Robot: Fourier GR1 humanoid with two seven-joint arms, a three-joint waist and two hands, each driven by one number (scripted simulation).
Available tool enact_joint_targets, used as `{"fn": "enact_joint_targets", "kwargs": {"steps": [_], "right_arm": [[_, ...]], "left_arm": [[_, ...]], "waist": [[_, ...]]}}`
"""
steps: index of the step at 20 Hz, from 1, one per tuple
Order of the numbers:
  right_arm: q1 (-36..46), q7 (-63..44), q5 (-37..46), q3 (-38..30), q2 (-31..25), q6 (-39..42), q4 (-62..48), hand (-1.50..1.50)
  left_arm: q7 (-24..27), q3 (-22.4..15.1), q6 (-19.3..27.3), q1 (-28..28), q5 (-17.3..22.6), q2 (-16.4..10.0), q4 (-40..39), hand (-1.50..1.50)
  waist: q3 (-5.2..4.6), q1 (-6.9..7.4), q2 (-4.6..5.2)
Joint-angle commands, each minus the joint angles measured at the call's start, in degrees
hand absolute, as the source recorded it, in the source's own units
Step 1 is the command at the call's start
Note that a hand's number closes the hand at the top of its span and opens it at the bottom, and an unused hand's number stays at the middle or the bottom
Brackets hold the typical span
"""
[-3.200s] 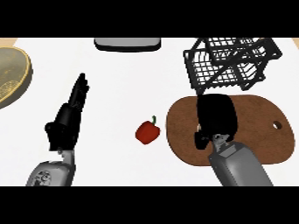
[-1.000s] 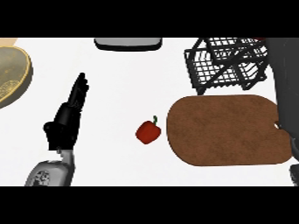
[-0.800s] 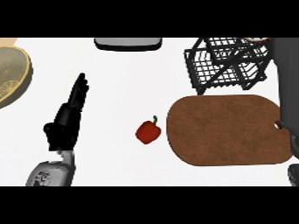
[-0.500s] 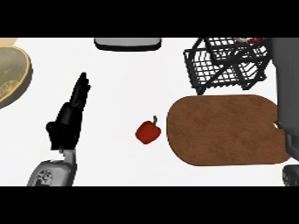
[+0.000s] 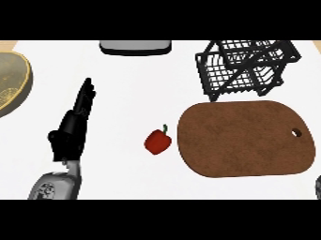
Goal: Pick the cupcake from the cutting board and place it in the tiered basket
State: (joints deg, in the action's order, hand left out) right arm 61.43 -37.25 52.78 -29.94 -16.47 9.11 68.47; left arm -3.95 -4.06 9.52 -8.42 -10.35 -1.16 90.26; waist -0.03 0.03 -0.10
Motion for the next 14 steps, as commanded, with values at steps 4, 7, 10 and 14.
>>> {"fn": "enact_joint_targets", "kwargs": {"steps": [4, 7, 10, 14], "right_arm": [[-7.55, -1.76, -9.92, -12.38, -6.47, 1.91, 8.72, -1.50], [-14.27, -1.91, -16.63, -16.92, -6.86, 7.72, 16.51, -1.50], [-21.01, 0.54, -23.56, -23.16, -11.87, 15.54, 20.37, -1.50], [-30.33, 6.12, -33.43, -32.24, -14.22, 22.16, 21.07, -1.50]], "left_arm": [[1.19, 3.68, -1.34, 0.56, 2.52, -2.36, -0.27, 0.00], [2.32, 2.37, -1.27, 2.03, 1.90, -1.66, -0.15, 0.00], [0.21, 1.06, 0.25, 2.72, 0.21, -0.67, 1.12, 0.00], [1.80, 0.00, 1.11, 5.00, -0.10, 0.65, 2.20, 0.00]], "waist": [[0.08, -1.62, -0.35], [0.07, -2.15, -0.52], [0.11, -2.78, -0.66], [0.11, -2.04, -0.41]]}}
